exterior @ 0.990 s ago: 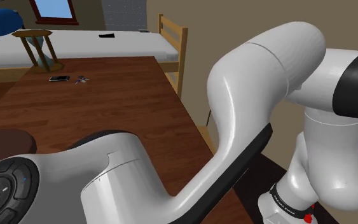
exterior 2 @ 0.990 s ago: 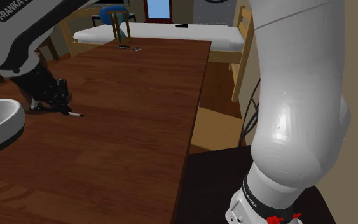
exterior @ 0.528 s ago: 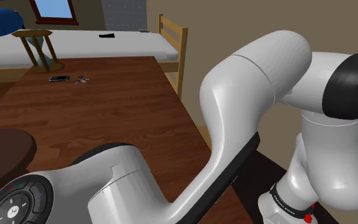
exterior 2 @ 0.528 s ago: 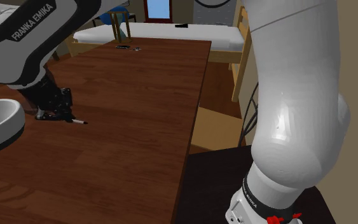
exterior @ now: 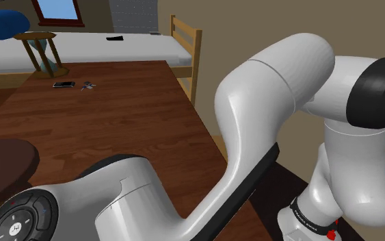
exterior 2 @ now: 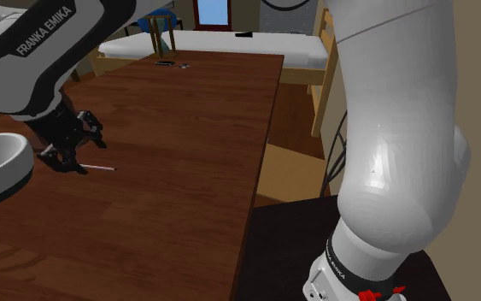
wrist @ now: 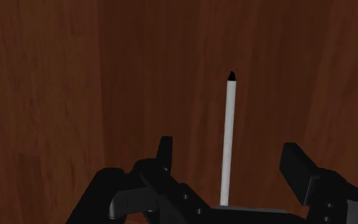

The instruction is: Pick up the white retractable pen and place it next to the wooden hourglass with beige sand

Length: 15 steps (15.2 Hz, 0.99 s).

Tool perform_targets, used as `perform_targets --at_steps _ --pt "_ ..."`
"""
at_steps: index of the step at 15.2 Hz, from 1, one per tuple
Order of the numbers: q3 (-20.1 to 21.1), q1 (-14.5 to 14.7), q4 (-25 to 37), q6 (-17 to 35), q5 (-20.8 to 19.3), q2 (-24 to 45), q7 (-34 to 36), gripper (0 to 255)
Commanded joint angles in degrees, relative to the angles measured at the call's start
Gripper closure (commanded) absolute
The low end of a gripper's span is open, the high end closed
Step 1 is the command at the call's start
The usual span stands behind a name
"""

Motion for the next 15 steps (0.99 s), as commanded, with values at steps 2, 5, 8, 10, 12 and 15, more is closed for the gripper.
perform_targets --at_steps 2,5,8,10,12,15 --pt "0.00 0.00 0.00 0.00 0.00 0.00 0.00 0" --pt "0.83 0.34 1.95 -2.92 1.37 -1.28 -0.83 0" --pt "1.47 0.78 4.02 -5.66 2.41 -2.21 -1.51 0" --pt "1.48 0.77 4.01 -5.66 2.41 -2.21 -1.51 0" --pt "1.48 0.77 4.02 -5.66 2.41 -2.21 -1.51 0" --pt "1.48 0.77 4.01 -5.65 2.40 -2.21 -1.51 0"
